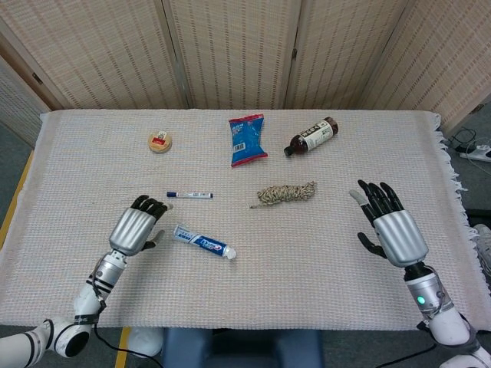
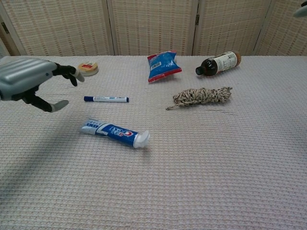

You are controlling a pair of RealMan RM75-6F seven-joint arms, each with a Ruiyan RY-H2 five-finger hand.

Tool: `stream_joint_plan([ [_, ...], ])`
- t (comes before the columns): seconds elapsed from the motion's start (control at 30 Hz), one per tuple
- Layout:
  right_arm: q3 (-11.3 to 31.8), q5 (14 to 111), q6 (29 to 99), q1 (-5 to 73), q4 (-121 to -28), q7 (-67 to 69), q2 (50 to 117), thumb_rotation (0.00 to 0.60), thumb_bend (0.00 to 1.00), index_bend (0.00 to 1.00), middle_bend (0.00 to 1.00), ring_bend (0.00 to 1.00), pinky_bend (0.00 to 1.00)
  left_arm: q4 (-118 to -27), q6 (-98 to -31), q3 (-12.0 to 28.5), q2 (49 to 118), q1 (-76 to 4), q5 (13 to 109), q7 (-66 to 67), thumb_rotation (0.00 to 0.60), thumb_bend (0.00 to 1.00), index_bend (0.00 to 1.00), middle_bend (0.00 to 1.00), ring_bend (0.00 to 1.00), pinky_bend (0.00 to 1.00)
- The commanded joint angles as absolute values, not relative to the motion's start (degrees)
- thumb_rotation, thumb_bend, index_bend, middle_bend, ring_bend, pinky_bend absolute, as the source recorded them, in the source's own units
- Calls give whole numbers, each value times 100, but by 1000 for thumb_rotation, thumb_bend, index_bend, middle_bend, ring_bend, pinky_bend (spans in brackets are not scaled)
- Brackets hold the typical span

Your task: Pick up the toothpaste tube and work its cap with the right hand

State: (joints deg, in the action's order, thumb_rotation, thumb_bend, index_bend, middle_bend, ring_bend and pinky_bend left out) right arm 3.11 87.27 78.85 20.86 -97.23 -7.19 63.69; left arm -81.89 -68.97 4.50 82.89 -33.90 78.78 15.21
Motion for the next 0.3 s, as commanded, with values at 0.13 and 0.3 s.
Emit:
stream_joint_plan([
  [0.13, 12, 8750, 8273, 1470, -9275, 55, 6050, 600, 376, 0, 0, 5, 0, -8692, -7949, 483, 7489, -2449, 7626, 1015, 600, 448, 255, 323, 246, 184],
  [0.3, -55, 8671, 8685, 1035, -9157, 169, 6056, 600, 376, 0, 0, 11, 0, -8806, -8651, 357, 7217, -1823, 7700, 793, 600, 448, 264, 323, 244, 176],
])
